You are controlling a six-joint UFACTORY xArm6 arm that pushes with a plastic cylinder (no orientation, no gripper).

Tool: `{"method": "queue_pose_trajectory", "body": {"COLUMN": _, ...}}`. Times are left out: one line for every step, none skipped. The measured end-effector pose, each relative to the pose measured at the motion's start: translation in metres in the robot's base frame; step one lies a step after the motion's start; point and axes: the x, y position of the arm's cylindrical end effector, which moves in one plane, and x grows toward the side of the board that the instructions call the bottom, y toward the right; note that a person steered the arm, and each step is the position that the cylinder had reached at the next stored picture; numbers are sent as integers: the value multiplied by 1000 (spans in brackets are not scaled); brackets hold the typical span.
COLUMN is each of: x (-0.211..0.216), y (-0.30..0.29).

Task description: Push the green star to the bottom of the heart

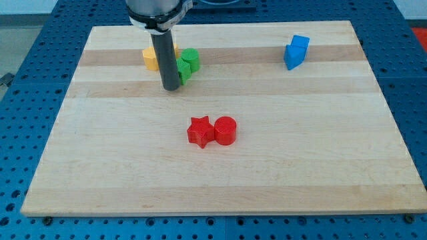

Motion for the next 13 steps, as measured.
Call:
{"method": "queue_pose_trajectory", "body": {"x": 10, "y": 31}}
{"method": "queue_pose_trajectory", "body": {"x": 10, "y": 65}}
{"method": "queue_pose_trajectory", "body": {"x": 1, "y": 64}}
{"method": "queue_pose_trajectory", "body": {"x": -4, "y": 42}}
{"method": "queue_pose_trajectory", "body": {"x": -4, "y": 18}}
{"method": "queue_pose_trajectory", "body": {"x": -5, "y": -3}}
{"method": "queue_pose_trajectory", "body": {"x": -4, "y": -4}}
{"method": "queue_pose_trajectory", "body": {"x": -5, "y": 20}}
{"method": "queue_pose_trajectory", "body": {"x": -9, "y": 18}}
{"method": "queue_pose_trajectory", "body": {"x": -10, "y": 0}}
{"method": "queue_pose_trajectory", "body": {"x": -11, "y": -18}}
{"method": "queue_pose_trajectory", "body": {"x": -14, "y": -31}}
{"method": "queue_pose_trajectory", "body": {"x": -5, "y": -26}}
